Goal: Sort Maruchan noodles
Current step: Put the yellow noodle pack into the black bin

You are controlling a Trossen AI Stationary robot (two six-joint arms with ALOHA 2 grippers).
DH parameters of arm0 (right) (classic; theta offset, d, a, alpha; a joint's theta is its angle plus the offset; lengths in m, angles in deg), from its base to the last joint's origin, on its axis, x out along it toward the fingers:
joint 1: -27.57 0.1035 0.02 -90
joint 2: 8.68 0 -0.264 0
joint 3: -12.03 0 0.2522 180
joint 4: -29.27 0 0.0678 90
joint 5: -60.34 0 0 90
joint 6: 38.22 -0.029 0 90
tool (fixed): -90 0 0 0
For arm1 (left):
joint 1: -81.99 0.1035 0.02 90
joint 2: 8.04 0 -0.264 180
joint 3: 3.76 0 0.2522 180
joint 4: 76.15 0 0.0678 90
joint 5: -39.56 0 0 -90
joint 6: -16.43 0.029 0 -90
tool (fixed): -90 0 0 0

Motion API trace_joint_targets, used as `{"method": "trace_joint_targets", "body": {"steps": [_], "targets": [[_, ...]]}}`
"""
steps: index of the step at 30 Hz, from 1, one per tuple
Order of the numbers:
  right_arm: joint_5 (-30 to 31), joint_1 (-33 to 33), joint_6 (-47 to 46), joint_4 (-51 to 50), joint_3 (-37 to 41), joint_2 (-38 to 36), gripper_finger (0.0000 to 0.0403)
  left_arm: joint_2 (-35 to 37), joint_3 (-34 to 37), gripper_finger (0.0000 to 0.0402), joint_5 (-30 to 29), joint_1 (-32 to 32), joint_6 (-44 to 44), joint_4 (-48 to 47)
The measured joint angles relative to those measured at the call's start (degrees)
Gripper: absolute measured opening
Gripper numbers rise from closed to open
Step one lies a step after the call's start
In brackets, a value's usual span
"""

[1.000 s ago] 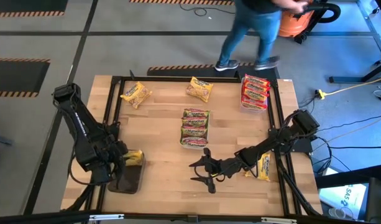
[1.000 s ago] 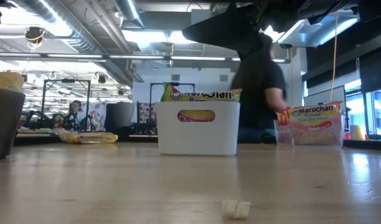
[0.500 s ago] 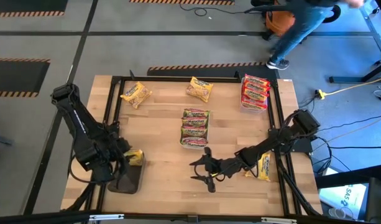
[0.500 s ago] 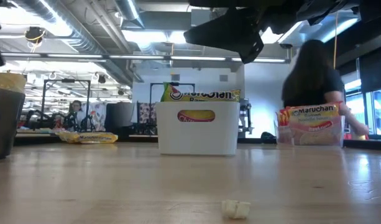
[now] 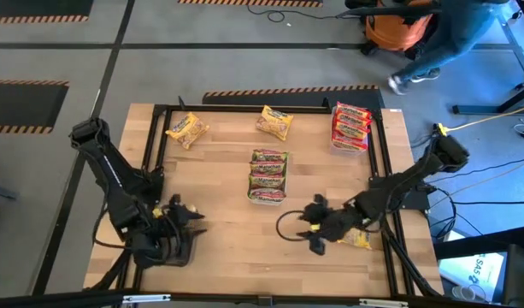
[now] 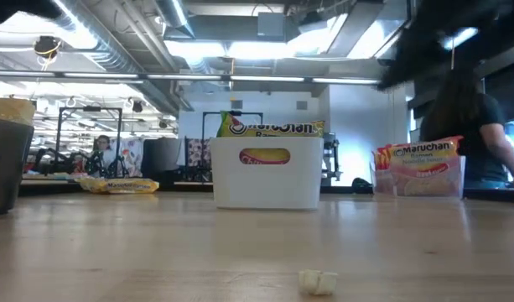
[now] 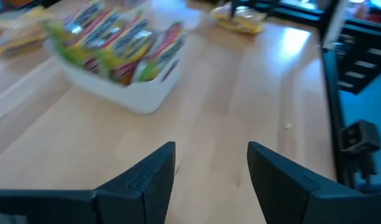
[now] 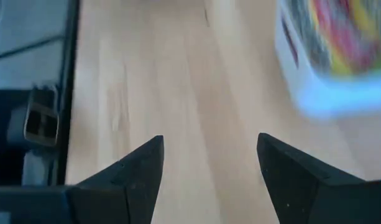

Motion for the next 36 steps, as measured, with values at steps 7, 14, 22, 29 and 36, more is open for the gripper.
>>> {"method": "trace_joint_targets", "body": {"steps": [7,14,22,29,36], "targets": [[-3.48,8.39,-24.92,-24.57,-0.02,-1.87,0.0237,-6.19,0.00,0.0194,2.95,3.56,13.07,12.87],[-8.67,15.52,-47.36,-43.73,-0.02,-1.85,0.0237,-12.19,0.04,0.0194,10.57,7.95,17.19,19.86],[-8.80,19.46,-58.29,-43.63,4.76,-1.69,0.0237,-18.08,0.04,0.0194,12.62,10.36,18.34,27.01],[-5.16,19.22,-55.36,-32.05,8.33,-1.21,0.0237,-21.26,0.07,0.0194,15.42,10.98,18.27,33.41],[-0.31,18.62,-43.75,-16.91,8.37,1.42,0.0237,-22.75,0.11,0.0194,15.46,11.06,18.29,38.52]]}}
